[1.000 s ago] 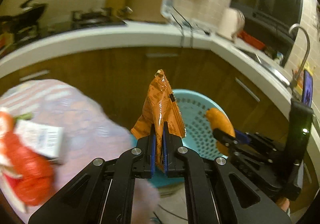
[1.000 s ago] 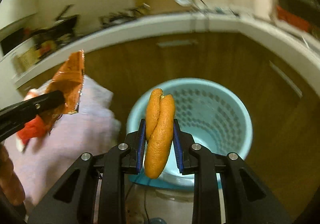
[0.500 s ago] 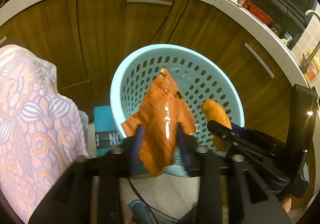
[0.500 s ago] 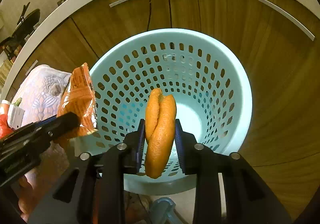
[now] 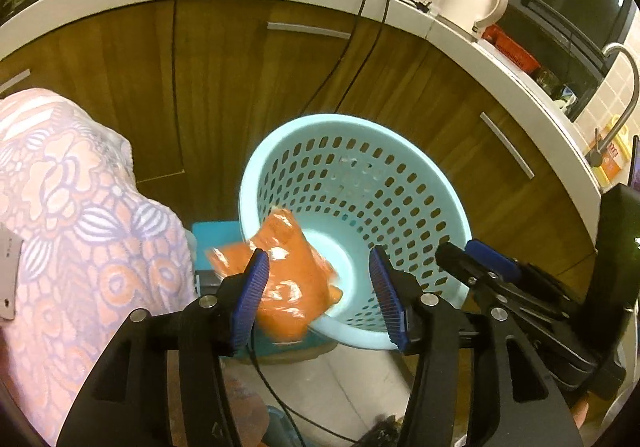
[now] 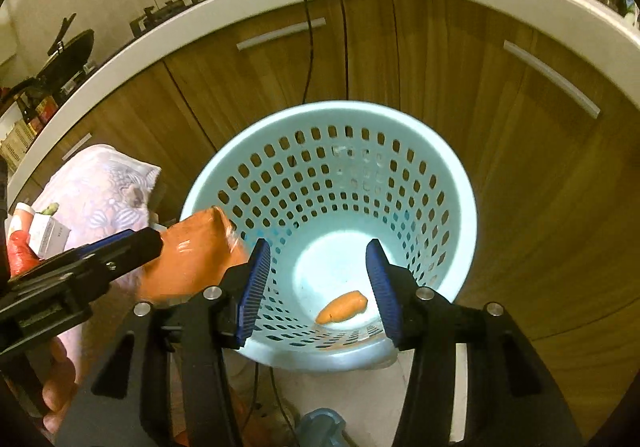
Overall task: Collect trash
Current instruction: 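Carry wrapper and bread roll over the blue basket and open both tools, then grasp the red plastic bag with the right tool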
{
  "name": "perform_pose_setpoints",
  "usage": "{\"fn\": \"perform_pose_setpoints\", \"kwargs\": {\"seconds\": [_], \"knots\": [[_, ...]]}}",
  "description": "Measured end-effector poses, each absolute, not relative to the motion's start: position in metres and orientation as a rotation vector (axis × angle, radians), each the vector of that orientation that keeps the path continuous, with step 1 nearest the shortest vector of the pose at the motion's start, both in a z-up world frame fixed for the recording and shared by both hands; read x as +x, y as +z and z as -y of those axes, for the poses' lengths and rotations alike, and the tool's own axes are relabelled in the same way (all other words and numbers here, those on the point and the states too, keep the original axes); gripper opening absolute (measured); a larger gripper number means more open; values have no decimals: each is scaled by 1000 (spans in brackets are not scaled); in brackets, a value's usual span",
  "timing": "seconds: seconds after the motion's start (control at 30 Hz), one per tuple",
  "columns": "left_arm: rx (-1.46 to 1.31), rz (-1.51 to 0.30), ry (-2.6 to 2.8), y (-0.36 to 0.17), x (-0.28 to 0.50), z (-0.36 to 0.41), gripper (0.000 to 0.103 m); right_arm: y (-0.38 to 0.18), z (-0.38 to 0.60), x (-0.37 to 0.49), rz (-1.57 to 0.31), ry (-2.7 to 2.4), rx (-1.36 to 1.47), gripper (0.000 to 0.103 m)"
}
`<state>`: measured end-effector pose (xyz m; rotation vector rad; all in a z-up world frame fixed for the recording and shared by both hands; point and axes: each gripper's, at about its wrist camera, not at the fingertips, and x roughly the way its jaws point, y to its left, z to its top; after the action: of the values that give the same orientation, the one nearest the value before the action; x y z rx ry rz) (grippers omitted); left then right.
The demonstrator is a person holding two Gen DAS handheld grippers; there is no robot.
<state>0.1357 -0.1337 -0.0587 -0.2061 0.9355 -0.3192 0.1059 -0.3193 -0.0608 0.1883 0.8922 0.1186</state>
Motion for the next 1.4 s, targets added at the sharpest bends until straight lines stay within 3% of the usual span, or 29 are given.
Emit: {"fn": "perform_pose_setpoints", "kwargs": {"seconds": [0.4,0.73,1.17,1.3,1.4], "knots": [[-240,-839,-297,-27,94,99,51,-14,281,79,-793,175,104,46],[-286,-673,-19,19,2,-18,51,39,170,40,-630,451,-7,46],[-410,-745,278,-22,-46,-149,51,10,17,34,-672,733,-127,47],[-384,-760,265,-30,-36,-150,62,1,-3,39,-679,729,-133,64],[-346,-759,263,-31,-26,-148,68,-5,-9,43,-694,732,-129,65]]}}
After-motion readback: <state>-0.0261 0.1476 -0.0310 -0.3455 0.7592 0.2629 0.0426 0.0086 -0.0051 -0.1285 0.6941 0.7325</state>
